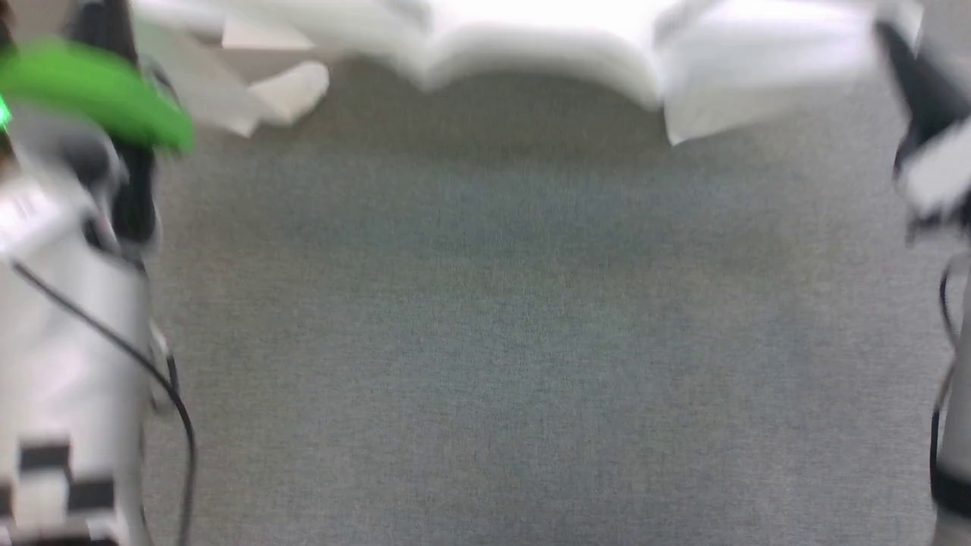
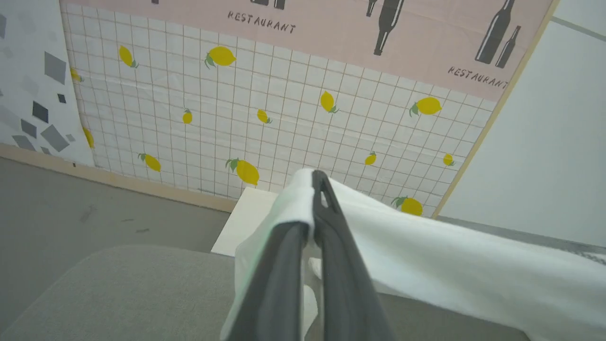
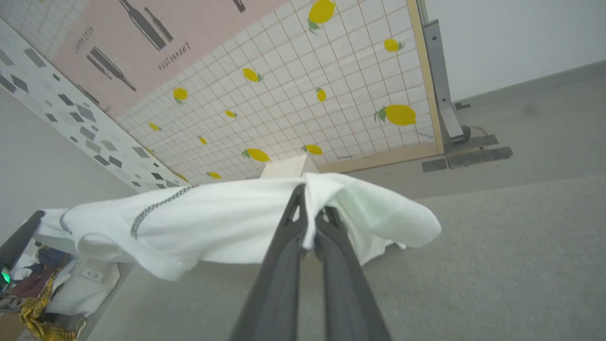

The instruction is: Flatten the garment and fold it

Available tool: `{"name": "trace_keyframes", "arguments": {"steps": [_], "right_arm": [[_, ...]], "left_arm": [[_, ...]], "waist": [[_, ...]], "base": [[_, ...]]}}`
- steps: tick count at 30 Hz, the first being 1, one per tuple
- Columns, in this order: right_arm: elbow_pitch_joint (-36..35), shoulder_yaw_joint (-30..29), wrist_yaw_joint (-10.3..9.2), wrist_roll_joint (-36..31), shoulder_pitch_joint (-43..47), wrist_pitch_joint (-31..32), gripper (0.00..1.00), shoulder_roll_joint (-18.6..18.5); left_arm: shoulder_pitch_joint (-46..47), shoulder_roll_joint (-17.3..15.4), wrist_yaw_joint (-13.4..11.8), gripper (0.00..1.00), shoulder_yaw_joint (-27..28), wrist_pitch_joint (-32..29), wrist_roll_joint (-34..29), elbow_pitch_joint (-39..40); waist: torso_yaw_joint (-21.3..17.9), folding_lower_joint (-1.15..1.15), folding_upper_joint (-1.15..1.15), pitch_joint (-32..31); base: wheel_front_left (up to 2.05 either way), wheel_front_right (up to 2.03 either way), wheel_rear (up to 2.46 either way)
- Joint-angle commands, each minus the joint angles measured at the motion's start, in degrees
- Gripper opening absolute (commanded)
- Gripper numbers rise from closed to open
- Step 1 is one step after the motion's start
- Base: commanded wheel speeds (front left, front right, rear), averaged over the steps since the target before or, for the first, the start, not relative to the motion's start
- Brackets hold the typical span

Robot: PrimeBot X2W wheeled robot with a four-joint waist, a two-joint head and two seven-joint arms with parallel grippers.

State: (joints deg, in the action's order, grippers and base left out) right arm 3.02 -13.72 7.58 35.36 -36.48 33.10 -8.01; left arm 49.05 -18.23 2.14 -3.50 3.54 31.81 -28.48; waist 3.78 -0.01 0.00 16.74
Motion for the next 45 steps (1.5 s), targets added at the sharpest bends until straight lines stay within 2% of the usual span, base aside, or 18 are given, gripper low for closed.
{"name": "trace_keyframes", "arguments": {"steps": [1,8,10,14,17,22,31,32,33,34,35,36,41,45], "right_arm": [[-2.51,-0.73,-0.09,0.04,4.05,0.4,0.0,0.02],[-11.92,-3.39,-0.09,-0.34,25.39,3.19,0.0,3.24],[-12.41,-3.48,-0.09,-0.96,29.88,3.29,0.0,3.69],[-11.73,-2.75,-0.09,-3.21,36.79,3.22,0.0,4.03],[-9.87,-0.97,-0.09,-6.87,42.07,4.14,0.0,2.47],[-7.14,3.04,-0.09,-12.09,47.0,9.01,0.0,-0.82],[-3.37,5.8,-0.09,-14.44,47.62,12.4,0.0,1.17],[-2.97,5.85,-0.09,-14.39,47.39,12.43,0.0,1.44],[-2.58,5.94,-0.09,-14.35,47.29,12.76,0.0,1.61],[-2.36,5.96,-0.09,-14.36,47.12,12.94,0.35,1.76],[-2.33,5.85,-0.09,-14.09,46.95,12.89,0.97,1.95],[-2.43,5.5,-0.09,-13.57,46.73,12.73,1.0,2.22],[-5.05,2.82,-0.09,-11.02,46.5,13.5,1.0,2.77],[-9.73,-2.27,-0.09,-9.03,45.02,14.3,1.0,3.35]], "left_arm": [[-4.93,-0.05,-1.47,0.0,0.66,-0.79,0.98,2.47],[-32.56,0.96,-11.15,0.0,4.71,-6.54,2.98,20.2],[-39.2,1.79,-13.57,0.0,5.66,-7.73,3.42,23.4],[-49.37,2.77,-16.86,0.0,5.72,-10.01,3.03,25.93],[-54.62,2.86,-18.35,0.0,3.96,-12.74,1.95,24.76],[-57.62,3.18,-18.67,0.0,1.93,-16.93,2.46,20.4],[-56.19,4.18,-17.75,0.0,0.03,-17.76,2.92,14.84],[-55.8,4.29,-17.6,0.34,0.08,-18.01,3.3,14.49],[-55.56,4.22,-17.53,1.0,0.12,-18.32,3.51,14.25],[-55.33,3.98,-17.49,1.0,0.21,-18.63,3.65,14.08],[-55.23,3.86,-17.6,1.0,0.46,-19.01,3.96,14.0],[-55.18,3.62,-17.72,1.0,0.81,-19.46,4.32,14.09],[-56.76,1.81,-19.3,1.0,2.78,-22.49,5.66,17.31],[-58.66,-0.17,-21.69,1.0,4.67,-25.05,5.93,23.46]], "waist": [[-0.02,0.01,0.0,-6.12],[-0.49,0.01,0.0,-9.96],[-0.33,0.01,0.0,-10.56],[0.12,0.01,0.0,-11.26],[1.07,0.01,0.0,-11.9],[1.55,0.01,0.0,-12.08],[1.57,0.01,0.0,-11.15],[1.52,0.01,0.0,-11.1],[1.46,0.01,0.0,-11.08],[1.36,0.01,0.0,-11.12],[1.27,0.01,0.0,-11.2],[1.19,0.01,0.0,-11.38],[0.79,0.01,0.0,-12.4],[0.54,0.01,0.0,-12.61]], "base": [[0.0,0.0,0.0],[0.0,0.0,0.0],[0.0,0.0,0.0],[0.0,0.0,0.0],[0.0,0.0,0.0],[0.0,0.0,0.0],[0.0,0.0,0.0],[0.0,0.0,0.0],[0.0,0.0,0.0],[0.0,0.0,0.0],[0.0,0.0,0.0],[0.0,0.0,0.0],[0.0,0.0,0.0],[0.0,0.0,0.0]]}}
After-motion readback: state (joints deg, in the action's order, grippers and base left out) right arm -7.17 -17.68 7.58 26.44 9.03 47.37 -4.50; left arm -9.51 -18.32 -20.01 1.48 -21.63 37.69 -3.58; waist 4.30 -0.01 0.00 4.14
